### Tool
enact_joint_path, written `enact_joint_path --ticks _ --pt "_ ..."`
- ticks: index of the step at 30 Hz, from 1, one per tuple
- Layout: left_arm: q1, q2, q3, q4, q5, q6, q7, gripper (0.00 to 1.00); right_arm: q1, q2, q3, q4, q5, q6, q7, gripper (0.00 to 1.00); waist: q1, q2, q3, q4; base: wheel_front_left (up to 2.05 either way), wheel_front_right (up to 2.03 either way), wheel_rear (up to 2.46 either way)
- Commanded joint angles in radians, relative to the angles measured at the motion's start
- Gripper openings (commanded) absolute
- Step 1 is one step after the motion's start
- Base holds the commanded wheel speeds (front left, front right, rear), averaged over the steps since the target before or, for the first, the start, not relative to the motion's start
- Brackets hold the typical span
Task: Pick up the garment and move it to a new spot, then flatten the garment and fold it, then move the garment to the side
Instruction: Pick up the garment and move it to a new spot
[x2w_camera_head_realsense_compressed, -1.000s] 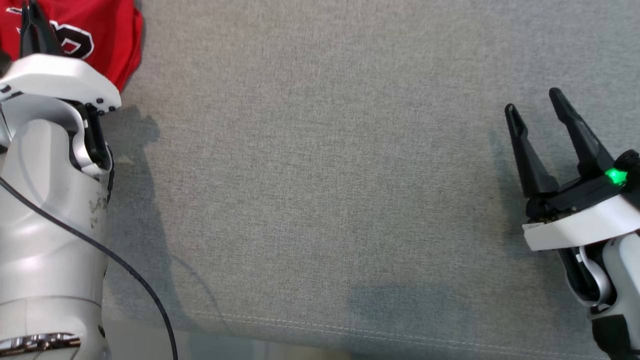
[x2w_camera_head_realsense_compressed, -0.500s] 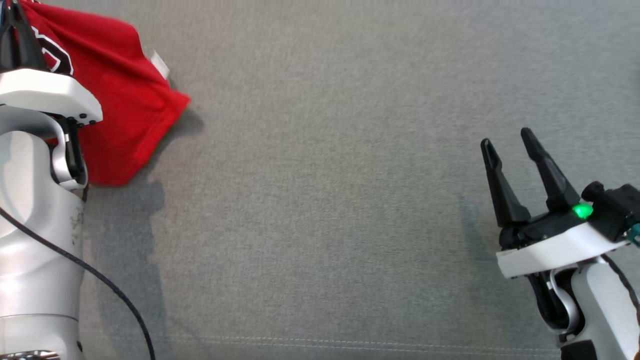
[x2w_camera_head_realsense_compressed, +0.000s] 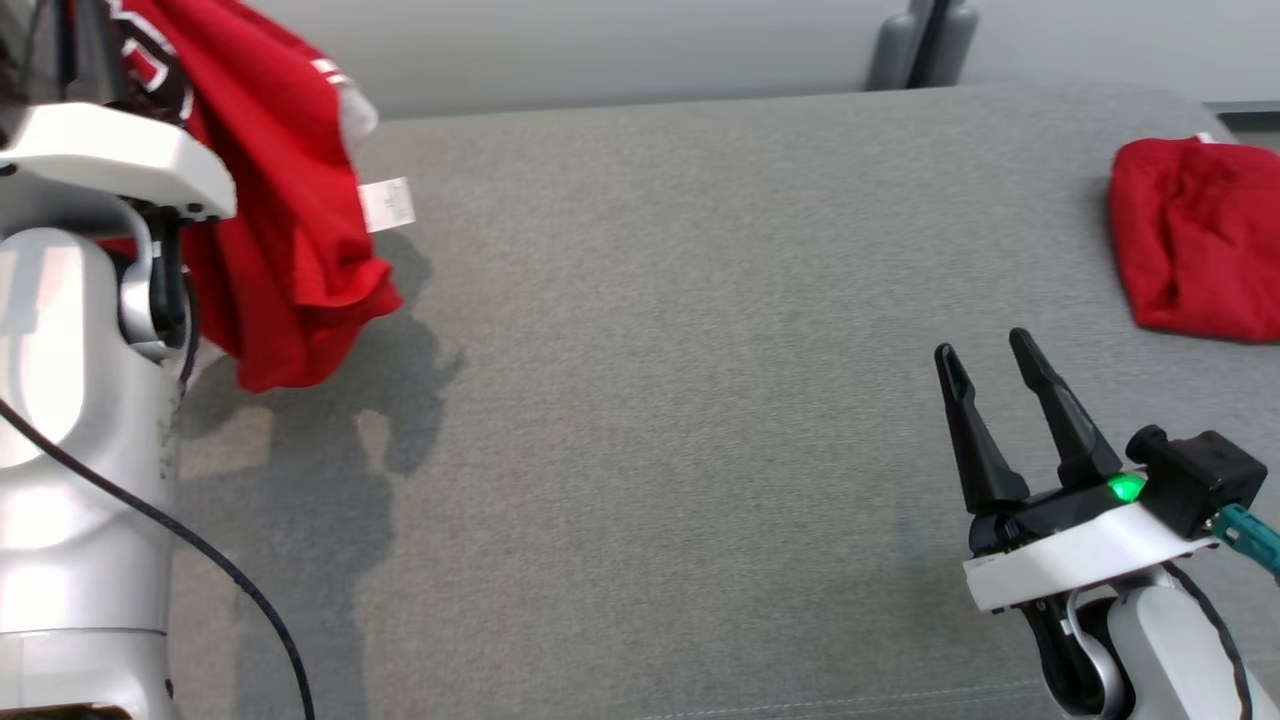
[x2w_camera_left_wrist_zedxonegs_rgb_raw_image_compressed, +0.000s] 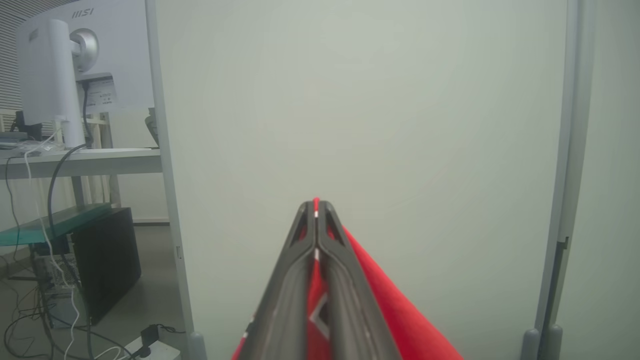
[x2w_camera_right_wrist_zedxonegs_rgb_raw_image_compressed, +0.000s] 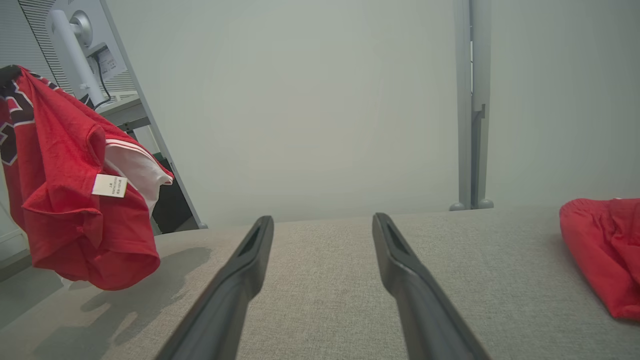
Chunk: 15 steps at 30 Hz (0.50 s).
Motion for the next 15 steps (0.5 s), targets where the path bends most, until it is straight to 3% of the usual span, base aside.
enact_joint_path --ticks 1,15 --pt "-0.016 0.032 0.007 -0.054 0.010 -0.014 0.008 0.00 0.011 0.003 0.017 -0.020 -0.003 0.000 0.002 1.00 0.0000 0.0000 -0.037 -0.039 0.00 0.00 0.00" --pt "0.070 -0.099 -0.133 -0.206 -0.011 -0.066 0.105 0.00 0.050 0.014 0.018 -0.010 0.002 0.000 0.002 1.00 0.0000 0.0000 -0.083 -0.159 0.00 0.00 0.00"
